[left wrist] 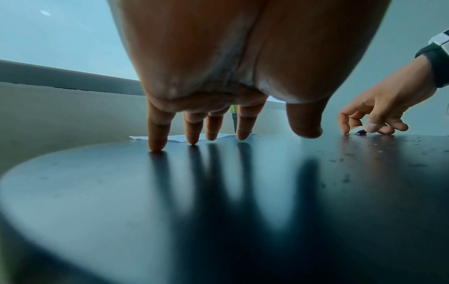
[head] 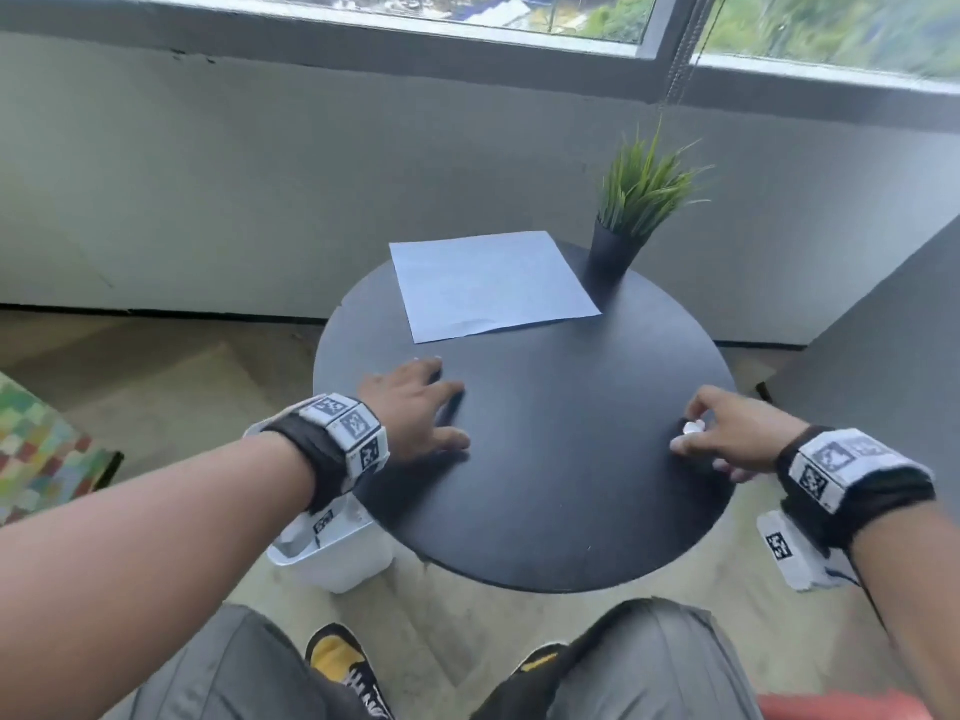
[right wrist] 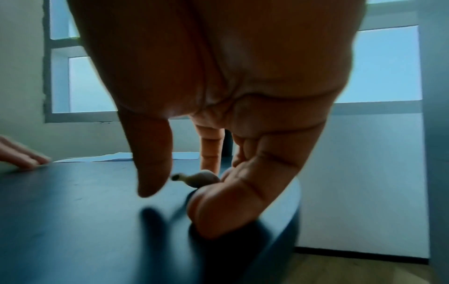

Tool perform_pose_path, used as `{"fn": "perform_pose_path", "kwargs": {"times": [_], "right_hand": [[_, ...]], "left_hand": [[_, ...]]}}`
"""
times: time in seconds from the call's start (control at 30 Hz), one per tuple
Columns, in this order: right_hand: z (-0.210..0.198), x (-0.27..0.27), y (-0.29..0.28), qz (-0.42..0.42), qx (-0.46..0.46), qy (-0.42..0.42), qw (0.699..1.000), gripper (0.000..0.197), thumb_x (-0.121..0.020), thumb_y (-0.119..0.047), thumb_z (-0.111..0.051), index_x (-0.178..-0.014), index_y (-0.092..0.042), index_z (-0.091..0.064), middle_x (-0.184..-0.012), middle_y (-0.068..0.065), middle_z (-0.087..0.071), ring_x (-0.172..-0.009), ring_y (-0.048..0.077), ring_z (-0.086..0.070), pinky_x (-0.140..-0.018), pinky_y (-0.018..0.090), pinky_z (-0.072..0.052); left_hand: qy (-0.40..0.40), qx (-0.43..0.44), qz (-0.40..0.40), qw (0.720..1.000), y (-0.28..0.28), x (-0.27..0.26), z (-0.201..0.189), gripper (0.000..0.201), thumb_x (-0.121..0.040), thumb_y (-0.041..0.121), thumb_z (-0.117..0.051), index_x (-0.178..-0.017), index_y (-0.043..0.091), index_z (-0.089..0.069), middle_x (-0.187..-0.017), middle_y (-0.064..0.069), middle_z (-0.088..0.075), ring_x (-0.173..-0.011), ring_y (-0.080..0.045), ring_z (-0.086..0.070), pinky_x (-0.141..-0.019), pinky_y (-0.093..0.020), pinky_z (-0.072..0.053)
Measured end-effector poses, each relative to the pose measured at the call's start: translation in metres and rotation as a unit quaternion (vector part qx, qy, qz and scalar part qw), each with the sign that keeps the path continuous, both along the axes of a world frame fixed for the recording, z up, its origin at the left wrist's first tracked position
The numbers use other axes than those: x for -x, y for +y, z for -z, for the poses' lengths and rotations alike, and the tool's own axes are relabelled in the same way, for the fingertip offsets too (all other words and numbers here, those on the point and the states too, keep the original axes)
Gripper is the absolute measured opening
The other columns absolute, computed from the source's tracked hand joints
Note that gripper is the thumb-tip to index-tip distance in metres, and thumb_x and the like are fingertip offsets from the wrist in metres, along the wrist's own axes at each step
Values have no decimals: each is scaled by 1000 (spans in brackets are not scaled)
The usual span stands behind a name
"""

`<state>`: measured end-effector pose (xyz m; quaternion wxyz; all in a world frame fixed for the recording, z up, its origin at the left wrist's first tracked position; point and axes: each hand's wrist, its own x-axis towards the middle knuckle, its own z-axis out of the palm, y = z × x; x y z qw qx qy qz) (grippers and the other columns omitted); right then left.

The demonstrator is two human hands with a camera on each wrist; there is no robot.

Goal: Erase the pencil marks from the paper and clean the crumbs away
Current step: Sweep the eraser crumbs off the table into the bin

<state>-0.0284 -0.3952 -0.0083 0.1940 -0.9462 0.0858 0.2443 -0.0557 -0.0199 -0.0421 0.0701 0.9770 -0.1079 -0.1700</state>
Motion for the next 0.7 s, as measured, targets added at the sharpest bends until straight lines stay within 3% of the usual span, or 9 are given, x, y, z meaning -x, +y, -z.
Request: {"fn": "perform_pose_path", "kwargs": {"times": [0.1, 0.17, 0.27, 0.37, 0.43, 0.57, 0.63, 0.7], "right_hand": [[9, -8, 18, -50, 12, -30, 998, 20, -75, -11, -67, -88, -19, -55, -78, 11, -64, -57, 27, -63, -49, 37, -59], [7, -25, 30, -81, 14, -48, 995, 11, -77, -10, -60, -86, -17, -59, -78, 10, -66, -61, 28, -66, -52, 37, -59], [0, -60, 53, -127, 24, -67, 989, 4, -82, -15, -65, -84, -13, -62, -71, 4, -65, -60, 29, -66, -54, 34, -58], [-2, -101, 76, -162, 31, -106, 981, 16, -86, -28, -68, -88, -13, -64, -86, 4, -65, -76, 27, -62, -64, 33, -52], [0, -127, 92, -204, 86, -144, 964, 27, -88, -36, -65, -90, -10, -65, -95, 8, -66, -85, 28, -61, -72, 31, -47], [15, -163, 117, -220, 137, -171, 950, 33, -95, -39, -52, -88, -8, -61, -103, 15, -68, -92, 35, -61, -78, 34, -50], [24, -167, 117, -199, 120, -179, 956, 33, -93, -41, -56, -104, -10, -63, -111, 14, -66, -100, 34, -61, -84, 34, -49], [24, -158, 109, -156, 58, -190, 968, 39, -88, -43, -64, -114, -15, -56, -113, 12, -63, -100, 31, -58, -82, 33, -44]], "left_hand": [[-8, -13, -1, 1000, -11, -9, -1, 82, -82, 76, -51, -150, 35, -29, -162, -1, -16, -150, -20, -14, -116, -51, -25], [-15, -14, 8, 1000, -21, -21, -3, 80, -83, 75, -51, -148, 32, -32, -159, -2, -21, -148, -20, -18, -115, -50, -27], [-30, -17, 41, 999, -40, -44, -8, 77, -85, 72, -51, -146, 27, -36, -158, -4, -24, -147, -20, -19, -115, -47, -28], [-35, -22, 67, 997, -63, -69, -12, 79, -86, 71, -51, -148, 25, -34, -163, -3, -16, -150, -20, -13, -117, -49, -24], [-44, -24, 81, 995, -77, -84, -10, 79, -85, 72, -51, -145, 23, -37, -159, -3, -23, -147, -20, -17, -114, -50, -26], [-37, -44, 109, 992, -94, -98, -1, 86, -83, 79, -42, -142, 17, -40, -154, -5, -30, -143, -23, -21, -111, -55, -26], [-50, -65, 135, 987, -97, -98, 3, 94, -80, 85, -36, -141, 13, -40, -153, -6, -31, -142, -23, -22, -110, -54, -27], [-63, -68, 155, 983, -95, -94, 4, 101, -79, 87, -32, -143, 10, -37, -155, -8, -28, -143, -24, -19, -111, -53, -25]]}}
